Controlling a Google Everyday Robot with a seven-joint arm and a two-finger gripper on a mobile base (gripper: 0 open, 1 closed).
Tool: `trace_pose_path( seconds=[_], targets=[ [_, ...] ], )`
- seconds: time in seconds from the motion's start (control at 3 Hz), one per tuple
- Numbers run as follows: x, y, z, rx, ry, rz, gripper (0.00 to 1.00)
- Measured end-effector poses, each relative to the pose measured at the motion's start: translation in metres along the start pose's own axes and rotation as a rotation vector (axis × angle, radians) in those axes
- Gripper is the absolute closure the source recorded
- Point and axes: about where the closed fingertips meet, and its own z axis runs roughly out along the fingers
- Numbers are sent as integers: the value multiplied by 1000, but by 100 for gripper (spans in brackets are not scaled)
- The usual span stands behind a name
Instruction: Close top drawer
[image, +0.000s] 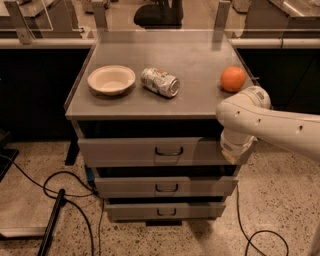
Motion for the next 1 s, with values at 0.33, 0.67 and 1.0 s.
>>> trace_pose_path(
  seconds=[0.33,0.67,1.0],
  targets=[
    [29,22,-2,-105,29,-6,100],
    [99,56,-19,-261,107,18,100],
    [106,63,-20,-291,120,24,83]
  ],
)
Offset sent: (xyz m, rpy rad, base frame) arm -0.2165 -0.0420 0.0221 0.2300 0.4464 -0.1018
